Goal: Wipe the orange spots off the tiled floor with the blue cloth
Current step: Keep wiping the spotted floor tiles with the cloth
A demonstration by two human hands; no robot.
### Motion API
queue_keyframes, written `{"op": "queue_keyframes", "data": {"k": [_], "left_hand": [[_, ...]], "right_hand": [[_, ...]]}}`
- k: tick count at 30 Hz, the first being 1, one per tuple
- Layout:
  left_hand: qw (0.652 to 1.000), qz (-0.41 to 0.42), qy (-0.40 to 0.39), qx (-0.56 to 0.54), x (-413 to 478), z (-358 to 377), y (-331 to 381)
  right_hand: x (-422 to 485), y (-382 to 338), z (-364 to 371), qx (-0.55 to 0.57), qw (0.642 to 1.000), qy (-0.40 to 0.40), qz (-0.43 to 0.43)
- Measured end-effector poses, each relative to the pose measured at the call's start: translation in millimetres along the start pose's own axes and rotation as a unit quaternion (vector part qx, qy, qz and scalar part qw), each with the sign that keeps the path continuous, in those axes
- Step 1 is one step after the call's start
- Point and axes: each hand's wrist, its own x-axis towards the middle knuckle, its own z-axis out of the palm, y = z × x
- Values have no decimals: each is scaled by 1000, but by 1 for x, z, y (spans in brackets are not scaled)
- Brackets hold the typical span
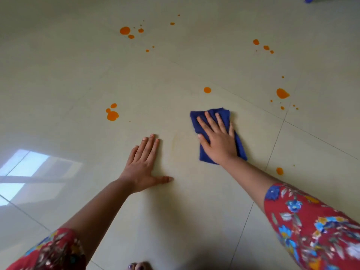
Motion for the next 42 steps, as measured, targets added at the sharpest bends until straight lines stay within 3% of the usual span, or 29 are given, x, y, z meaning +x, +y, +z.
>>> {"op": "queue_keyframes", "data": {"k": [1, 2, 5, 7, 9, 11, 13, 14, 17, 19, 21, 22, 24, 26, 27, 28, 31, 33, 35, 39, 40, 42], "left_hand": [[1000, 2, 0, -4, 0, 0, -1], [1000, 4, 1, -9, 0, -1, -1], [1000, 12, 3, -15, 0, -2, -2], [1000, 15, 1, -15, 0, -2, -3], [1000, 19, 0, -17, 0, -2, -2], [1000, 20, 4, -22, 0, -2, -3], [1000, 18, 5, -23, 0, -1, -2], [1000, 18, 6, -24, 0, -1, -2], [999, 18, 14, -26, 0, -1, -3], [999, 21, 19, -36, -1, -1, -3], [997, 14, 39, -59, -3, -1, -1], [997, 9, 54, -60, -3, 1, 2], [995, -6, 91, -36, -4, 5, 8], [993, -22, 112, -21, -4, 9, 13], [992, -27, 118, -22, -4, 11, 14], [991, -29, 124, -27, -4, 11, 13], [987, -26, 156, -3, -1, 11, 14], [980, -14, 195, 25, 13, 2, 17], [978, -2, 209, 22, 41, -13, 23], [979, -10, 203, 15, 102, -30, 27], [980, -9, 199, 21, 110, -31, 27], [980, -6, 197, 29, 119, -27, 23]], "right_hand": [[-1, -19, 3, 14, 1000, 0, -22], [-10, -34, 6, 10, 995, -7, -97], [-49, -26, 3, -11, 922, -71, -381], [-49, 4, -5, -2, 895, -101, -435], [-32, 28, -5, -15, 926, -86, -368], [-7, 28, -1, -19, 977, -41, -209], [12, -3, 3, -8, 996, 1, -86], [15, -23, 5, 5, 997, 11, -73], [-6, -53, 10, -7, 977, -9, -214], [-25, -33, 4, -15, 940, -56, -337], [-22, 3, -2, -9, 923, -81, -376], [-13, 21, -3, -7, 937, -77, -340], [17, 43, -2, -3, 984, -44, -172], [41, 32, 0, 0, 1000, -8, -14], [47, 18, 1, 6, 1000, -1, 11], [48, 6, 2, 6, 1000, -1, -5], [23, 0, 2, -24, 983, -23, -181], [13, 19, -6, -19, 965, -67, -251], [27, 41, -6, -17, 971, -60, -230], [72, 44, -2, -1, 999, 9, 40], [72, 36, -2, -1, 999, 11, 53], [52, 30, -2, -24, 997, -14, -76]]}}
